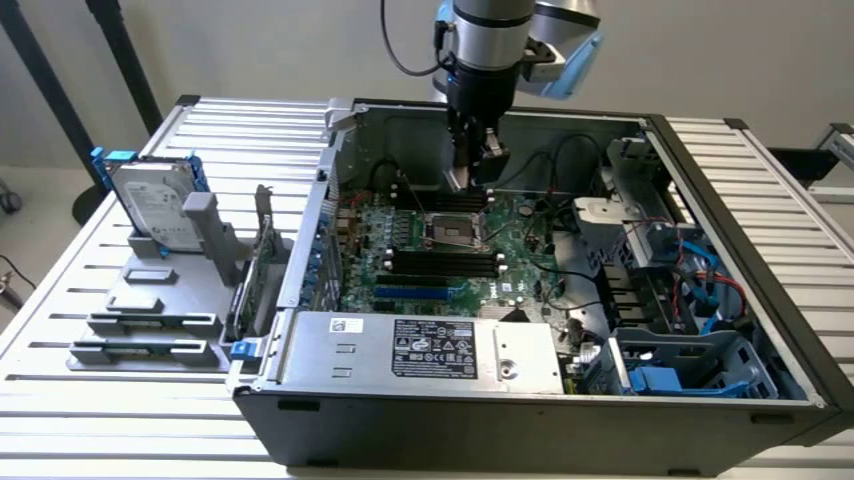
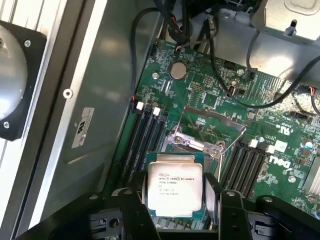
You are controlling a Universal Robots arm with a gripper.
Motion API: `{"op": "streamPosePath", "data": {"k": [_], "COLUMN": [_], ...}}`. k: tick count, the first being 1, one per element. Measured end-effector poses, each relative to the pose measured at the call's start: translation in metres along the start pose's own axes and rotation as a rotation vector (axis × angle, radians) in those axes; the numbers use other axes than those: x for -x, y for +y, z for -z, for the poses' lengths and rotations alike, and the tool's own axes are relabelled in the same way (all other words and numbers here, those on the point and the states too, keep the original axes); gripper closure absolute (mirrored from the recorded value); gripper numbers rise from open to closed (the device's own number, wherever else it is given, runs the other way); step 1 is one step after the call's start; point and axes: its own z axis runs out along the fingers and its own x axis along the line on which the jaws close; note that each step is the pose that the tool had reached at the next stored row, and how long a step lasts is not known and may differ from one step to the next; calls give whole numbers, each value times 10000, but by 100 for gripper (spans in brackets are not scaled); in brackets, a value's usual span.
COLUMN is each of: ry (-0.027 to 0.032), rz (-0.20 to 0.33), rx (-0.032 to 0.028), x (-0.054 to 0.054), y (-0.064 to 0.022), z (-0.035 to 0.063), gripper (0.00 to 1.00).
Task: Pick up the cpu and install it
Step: 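Place the cpu into insertion slot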
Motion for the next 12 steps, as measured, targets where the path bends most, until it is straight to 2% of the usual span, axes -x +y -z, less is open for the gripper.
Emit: {"op": "streamPosePath", "data": {"k": [6,12], "ry": [-38,-41], "rz": [-842,-1180], "rx": [71,102], "x": [8,27], "y": [-7,-45], "z": [-97,-128], "gripper": [45,45]}}
